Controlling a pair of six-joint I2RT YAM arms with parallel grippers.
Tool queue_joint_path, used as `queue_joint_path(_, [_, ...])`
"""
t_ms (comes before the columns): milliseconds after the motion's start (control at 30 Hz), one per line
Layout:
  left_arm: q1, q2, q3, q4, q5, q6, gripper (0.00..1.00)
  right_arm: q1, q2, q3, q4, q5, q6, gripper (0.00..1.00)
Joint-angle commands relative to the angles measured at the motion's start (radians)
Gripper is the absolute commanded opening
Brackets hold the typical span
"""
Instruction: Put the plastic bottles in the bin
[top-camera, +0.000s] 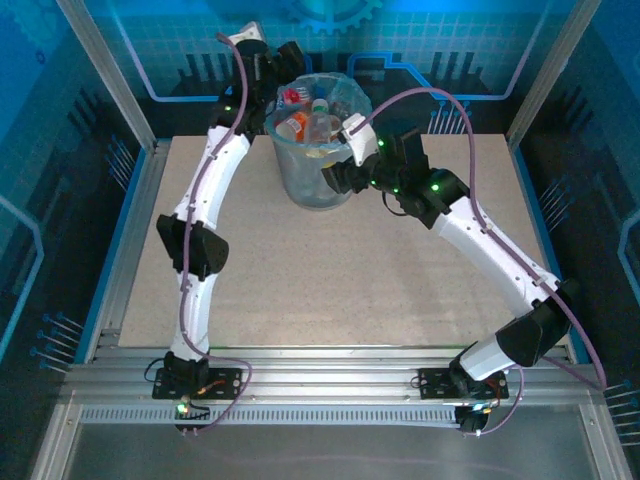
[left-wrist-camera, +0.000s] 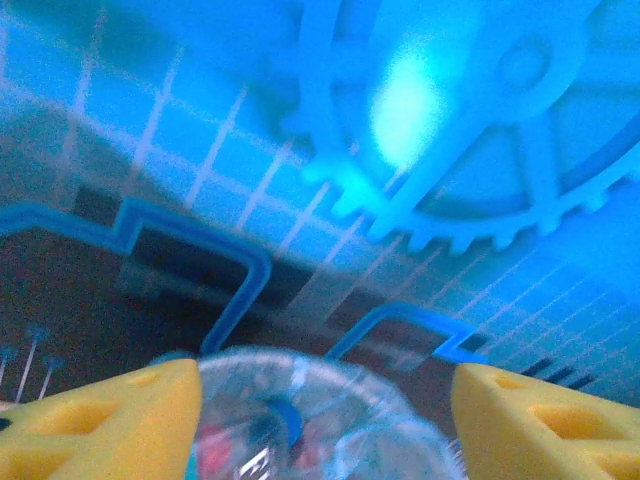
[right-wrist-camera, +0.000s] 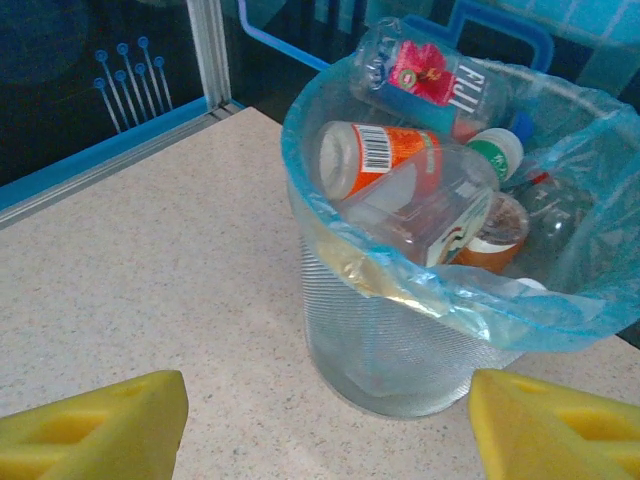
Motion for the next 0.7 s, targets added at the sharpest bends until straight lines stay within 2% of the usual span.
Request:
queue_joint_path(0, [0.001,0.059,0.023,-0.148,0.069,0.031,0.65,0.015,-0.030,-0.008,-0.027,-0.023,-0.001,0.75])
queue_joint_path(333, [0.001,0.037,-0.025,-0.197,0.181,0.008,0.63,0.021,-0.035,-0.015,-0.024,-0.041,0.007,0.74])
queue_joint_path(667, [0.000,-0.059,-0.025,-0.108,0.114,0.033,0.67,0.023,-0.053,-0.012,-0.045,-0.009,0.008,0.74])
